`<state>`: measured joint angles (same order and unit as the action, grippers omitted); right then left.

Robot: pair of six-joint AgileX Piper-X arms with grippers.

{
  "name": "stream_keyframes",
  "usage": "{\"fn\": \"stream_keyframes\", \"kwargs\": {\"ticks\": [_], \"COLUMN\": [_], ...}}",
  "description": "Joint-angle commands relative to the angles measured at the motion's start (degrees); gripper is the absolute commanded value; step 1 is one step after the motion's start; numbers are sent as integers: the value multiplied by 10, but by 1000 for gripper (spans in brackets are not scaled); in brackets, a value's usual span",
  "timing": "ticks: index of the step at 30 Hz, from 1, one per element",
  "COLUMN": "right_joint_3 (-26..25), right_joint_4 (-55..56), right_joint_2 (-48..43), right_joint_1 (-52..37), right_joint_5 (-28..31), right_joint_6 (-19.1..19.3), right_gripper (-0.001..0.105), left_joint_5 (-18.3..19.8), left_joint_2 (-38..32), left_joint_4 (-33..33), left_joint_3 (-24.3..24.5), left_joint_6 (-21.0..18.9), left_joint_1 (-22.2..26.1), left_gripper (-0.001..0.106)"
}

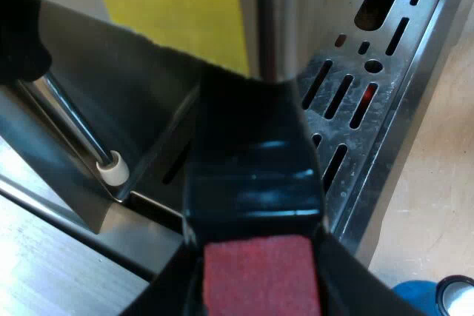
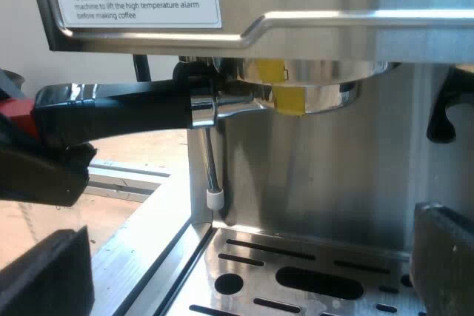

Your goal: Put the handle in the coffee machine

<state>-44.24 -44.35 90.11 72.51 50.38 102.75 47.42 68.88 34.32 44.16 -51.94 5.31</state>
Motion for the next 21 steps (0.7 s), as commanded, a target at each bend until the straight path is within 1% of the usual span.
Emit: {"fn": "stream_keyframes", "kwargs": {"ticks": [1,15,21], "right_joint_3": [0,0,0], "right_joint_4": [-4,-4,2], "right_joint_2": [-1,-1,-1], "right_joint_1": [-3,-3,-3], "right_joint_5": [-4,-4,-5], "right_joint_6": [2,2,-13], "right_gripper": [87,87,87], "left_joint_5": [43,43,43], "left_joint_2": [-17,-17,-17], "left_joint_4": [-21,-21,-21], "left_joint_3": [10,10,10], "left_joint_6": [4,4,4], "left_joint_1": [0,0,0], "left_gripper": [0,0,0]}}
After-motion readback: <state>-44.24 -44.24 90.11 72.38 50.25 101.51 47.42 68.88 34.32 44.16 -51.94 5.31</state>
